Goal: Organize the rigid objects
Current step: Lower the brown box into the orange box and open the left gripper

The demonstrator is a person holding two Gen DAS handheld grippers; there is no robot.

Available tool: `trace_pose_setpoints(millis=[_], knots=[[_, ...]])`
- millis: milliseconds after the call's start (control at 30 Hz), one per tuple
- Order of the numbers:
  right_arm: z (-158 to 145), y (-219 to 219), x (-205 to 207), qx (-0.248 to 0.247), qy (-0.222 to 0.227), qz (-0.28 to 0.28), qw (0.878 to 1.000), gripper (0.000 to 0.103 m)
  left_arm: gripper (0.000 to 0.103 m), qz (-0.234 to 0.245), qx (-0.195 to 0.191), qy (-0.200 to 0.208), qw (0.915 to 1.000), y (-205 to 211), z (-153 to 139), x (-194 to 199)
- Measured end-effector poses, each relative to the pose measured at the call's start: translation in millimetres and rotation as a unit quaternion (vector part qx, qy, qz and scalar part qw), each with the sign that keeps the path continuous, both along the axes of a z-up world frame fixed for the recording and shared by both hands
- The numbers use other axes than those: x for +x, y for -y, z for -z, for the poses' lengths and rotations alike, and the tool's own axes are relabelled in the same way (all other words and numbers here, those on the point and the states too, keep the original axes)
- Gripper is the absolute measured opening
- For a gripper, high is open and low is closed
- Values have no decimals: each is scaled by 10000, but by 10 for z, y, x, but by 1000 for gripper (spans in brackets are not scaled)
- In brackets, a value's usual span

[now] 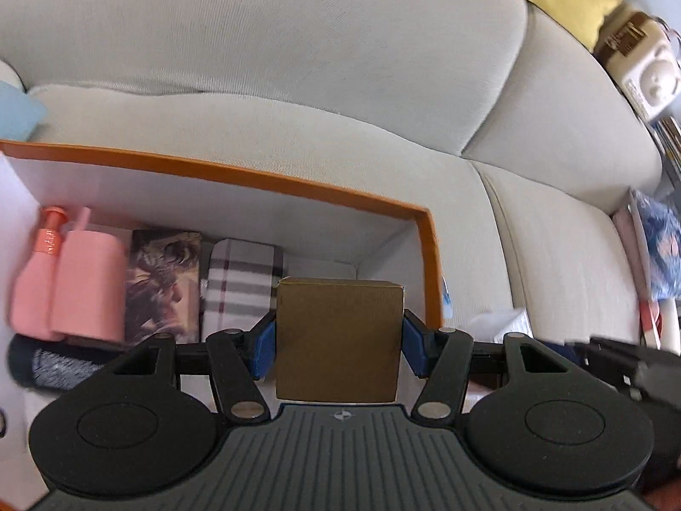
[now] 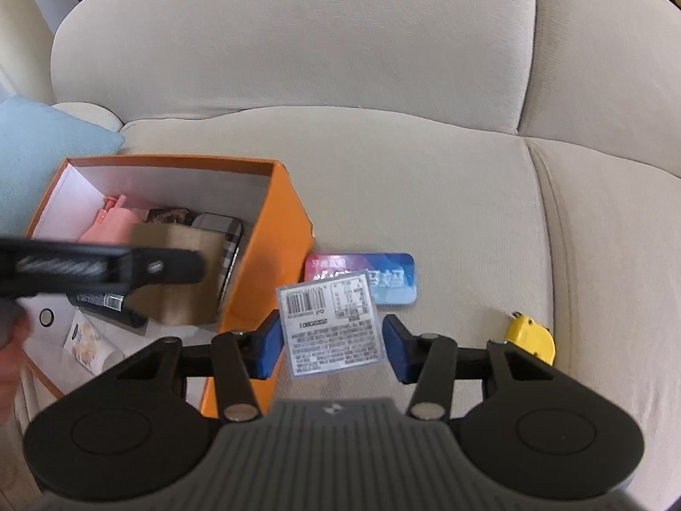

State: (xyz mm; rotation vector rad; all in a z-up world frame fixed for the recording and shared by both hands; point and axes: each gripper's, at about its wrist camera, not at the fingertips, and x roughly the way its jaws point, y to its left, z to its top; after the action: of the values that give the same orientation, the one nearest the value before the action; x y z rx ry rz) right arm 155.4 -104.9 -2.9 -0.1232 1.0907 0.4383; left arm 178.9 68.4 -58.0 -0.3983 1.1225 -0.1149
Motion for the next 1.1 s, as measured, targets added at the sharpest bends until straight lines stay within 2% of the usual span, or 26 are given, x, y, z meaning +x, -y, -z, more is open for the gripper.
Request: trace_pose_setpoints(millis=[167, 467, 700, 833, 900, 967, 1033, 1100], knots=[[62, -29, 99, -53, -38, -15, 10000, 51, 67, -6, -227, -201, 9995, -23, 179, 204], [125, -29, 202, -62, -140, 6, 9999, 51, 68, 208, -42, -363, 9991, 106, 331, 444], [125, -12, 196, -46, -176, -10, 9998, 51, 70, 214, -70, -371, 9991, 113, 360, 457], [85, -6, 169, -67, -132, -18, 9999, 51, 75, 150, -270, -316, 9990, 37, 318, 401], [73, 16, 145, -73, -107, -13, 9999, 51, 75, 183, -328, -233, 9990, 0, 265, 351], [56, 7, 116, -88, -85, -18, 9999, 51, 69, 329, -273, -247, 9988, -2, 213, 305], [44, 0, 93, -95, -81, -49, 9999, 51, 46, 532, -92, -348, 9979, 9, 190, 244], [26, -22, 84, -103, -66, -97, 9999, 51, 41, 700, 136, -451, 9964, 36, 199, 181]])
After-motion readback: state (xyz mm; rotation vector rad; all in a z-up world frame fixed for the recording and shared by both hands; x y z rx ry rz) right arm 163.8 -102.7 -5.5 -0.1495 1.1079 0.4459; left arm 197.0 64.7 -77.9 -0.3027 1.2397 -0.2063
